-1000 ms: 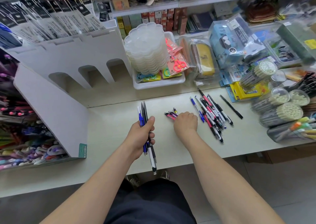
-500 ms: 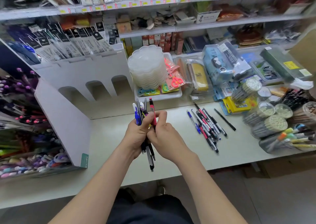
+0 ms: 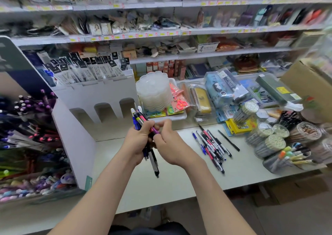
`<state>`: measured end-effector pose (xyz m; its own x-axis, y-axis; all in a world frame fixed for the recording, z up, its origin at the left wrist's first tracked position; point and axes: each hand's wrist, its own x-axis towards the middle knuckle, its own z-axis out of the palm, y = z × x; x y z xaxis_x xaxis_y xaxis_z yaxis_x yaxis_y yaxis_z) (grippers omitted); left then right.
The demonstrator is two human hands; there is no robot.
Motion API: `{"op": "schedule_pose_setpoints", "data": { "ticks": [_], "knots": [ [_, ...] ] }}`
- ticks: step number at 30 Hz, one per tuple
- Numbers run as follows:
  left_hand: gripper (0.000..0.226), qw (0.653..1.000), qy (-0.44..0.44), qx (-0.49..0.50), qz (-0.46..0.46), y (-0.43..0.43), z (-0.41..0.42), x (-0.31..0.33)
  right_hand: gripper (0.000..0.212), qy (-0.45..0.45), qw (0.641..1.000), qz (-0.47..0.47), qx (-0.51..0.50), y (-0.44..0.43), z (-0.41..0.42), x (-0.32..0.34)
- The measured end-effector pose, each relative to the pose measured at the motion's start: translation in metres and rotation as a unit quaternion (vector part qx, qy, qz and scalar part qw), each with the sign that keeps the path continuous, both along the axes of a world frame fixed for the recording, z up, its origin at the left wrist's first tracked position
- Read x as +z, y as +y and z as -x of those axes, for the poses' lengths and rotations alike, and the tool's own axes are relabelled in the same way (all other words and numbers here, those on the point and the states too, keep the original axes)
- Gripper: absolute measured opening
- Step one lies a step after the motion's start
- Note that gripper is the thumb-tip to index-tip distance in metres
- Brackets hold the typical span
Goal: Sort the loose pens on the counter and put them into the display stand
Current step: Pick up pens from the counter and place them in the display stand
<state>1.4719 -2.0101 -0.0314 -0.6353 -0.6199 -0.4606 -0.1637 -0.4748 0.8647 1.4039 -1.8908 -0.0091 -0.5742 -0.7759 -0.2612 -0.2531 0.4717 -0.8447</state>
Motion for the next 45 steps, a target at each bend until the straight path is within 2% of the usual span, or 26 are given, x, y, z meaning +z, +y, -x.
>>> {"op": "schedule_pose_setpoints", "data": {
  "ticks": [1,3,8,11,16,19,20,22,24,26,27,29,35,41,43,45],
  "knots": [
    [0.015,1.0,0.001,0.007,0.004,-0.002,0.0,0.002,0.023,0.01,1.0,0.008,-0.021,-0.002,-0.002,0.002],
    [0.017,1.0,0.007,0.023,-0.007,-0.007,-0.003,0.006,0.016,0.018,0.997,0.035,-0.073,-0.007,-0.008,0.006],
    [0.029,0.999,0.028,0.014,-0.032,-0.024,-0.034,0.024,0.009,-0.11,0.961,0.175,-0.186,-0.013,-0.037,0.014],
    [0.033,0.996,0.055,0.015,-0.065,-0.04,-0.062,0.033,0.005,-0.121,0.941,0.23,-0.216,-0.029,-0.071,0.018],
    [0.019,0.985,0.135,0.061,-0.086,-0.067,-0.113,0.049,0.033,-0.091,0.904,0.282,-0.307,-0.081,-0.135,0.026],
    [0.01,0.977,0.189,0.09,-0.038,-0.087,-0.148,0.056,0.039,-0.033,0.907,0.267,-0.323,-0.106,-0.167,0.032],
    [0.013,0.974,0.205,0.099,-0.018,-0.093,-0.16,0.059,0.041,-0.034,0.908,0.249,-0.334,-0.114,-0.178,0.031],
    [0.019,0.967,0.225,0.117,-0.001,-0.105,-0.182,0.067,0.049,-0.107,0.902,0.198,-0.369,-0.124,-0.195,0.022],
    [0.023,0.965,0.227,0.127,0.019,-0.115,-0.203,0.071,0.053,-0.281,0.874,0.166,-0.36,-0.131,-0.213,0.01],
    [0.026,0.969,0.207,0.122,0.06,-0.121,-0.221,0.067,0.055,-0.472,0.793,0.197,-0.332,-0.139,-0.238,0.004],
    [0.027,0.972,0.192,0.114,0.079,-0.122,-0.23,0.063,0.055,-0.523,0.757,0.223,-0.322,-0.146,-0.251,0.003],
    [0.028,0.976,0.166,0.095,0.099,-0.123,-0.245,0.054,0.053,-0.547,0.734,0.251,-0.315,-0.159,-0.271,0.003],
    [0.047,0.978,0.166,0.083,0.096,-0.131,-0.274,0.037,0.06,-0.514,0.752,0.27,-0.313,-0.184,-0.298,0.004],
    [0.021,0.987,0.125,0.032,0.097,-0.145,-0.283,0.026,0.056,-0.471,0.794,0.255,-0.289,-0.195,-0.305,-0.009],
    [0.019,0.987,0.115,0.009,0.108,-0.148,-0.282,0.021,0.059,-0.404,0.83,0.248,-0.293,-0.192,-0.296,-0.025],
    [0.02,0.989,0.099,-0.01,0.106,-0.15,-0.281,0.017,0.046,-0.274,0.877,0.184,-0.35,-0.182,-0.279,-0.048]
  ]
}}
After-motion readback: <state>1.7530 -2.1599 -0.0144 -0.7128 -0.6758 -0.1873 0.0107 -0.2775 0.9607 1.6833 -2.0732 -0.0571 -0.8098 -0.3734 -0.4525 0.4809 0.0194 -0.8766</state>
